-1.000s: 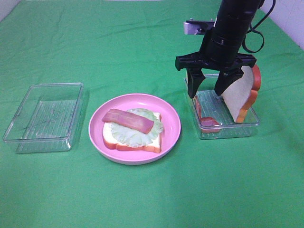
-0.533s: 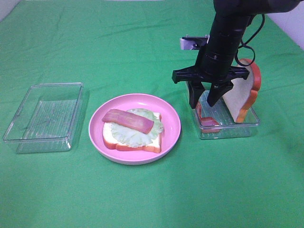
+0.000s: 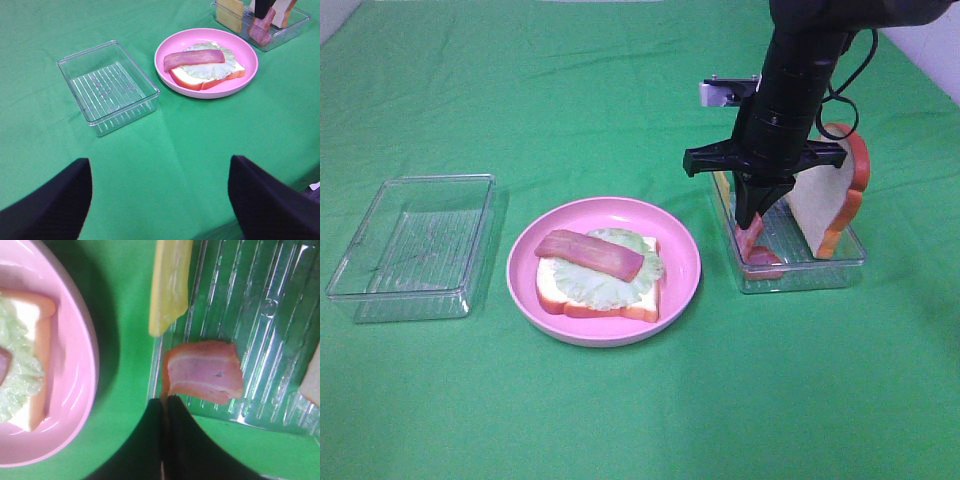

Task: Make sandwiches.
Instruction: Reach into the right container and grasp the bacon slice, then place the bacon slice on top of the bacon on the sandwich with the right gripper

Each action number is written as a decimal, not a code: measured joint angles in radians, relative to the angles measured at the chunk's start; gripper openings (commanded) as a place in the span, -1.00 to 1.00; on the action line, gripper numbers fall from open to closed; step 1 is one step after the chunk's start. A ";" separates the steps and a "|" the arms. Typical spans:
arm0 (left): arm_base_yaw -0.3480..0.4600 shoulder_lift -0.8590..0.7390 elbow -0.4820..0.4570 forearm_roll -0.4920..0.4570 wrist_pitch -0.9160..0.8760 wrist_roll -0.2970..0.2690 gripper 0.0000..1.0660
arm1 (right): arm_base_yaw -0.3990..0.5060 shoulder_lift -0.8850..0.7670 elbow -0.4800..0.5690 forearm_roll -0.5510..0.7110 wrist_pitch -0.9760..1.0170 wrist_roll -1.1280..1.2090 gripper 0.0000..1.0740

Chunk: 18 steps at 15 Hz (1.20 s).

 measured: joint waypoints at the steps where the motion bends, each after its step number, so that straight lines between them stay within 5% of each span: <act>1: 0.000 0.000 0.000 0.000 0.000 0.000 0.36 | 0.000 -0.002 -0.019 0.000 0.023 0.000 -1.00; 7: 0.000 0.000 0.000 0.000 0.000 0.000 0.36 | 0.000 -0.059 -0.151 0.027 0.116 -0.001 -1.00; 11: 0.000 0.000 0.000 0.000 0.000 0.000 0.36 | 0.005 -0.163 -0.153 0.198 0.126 -0.035 -1.00; 18: 0.000 0.000 0.000 0.000 0.000 0.000 0.36 | 0.177 -0.201 -0.153 0.347 0.104 -0.136 -1.00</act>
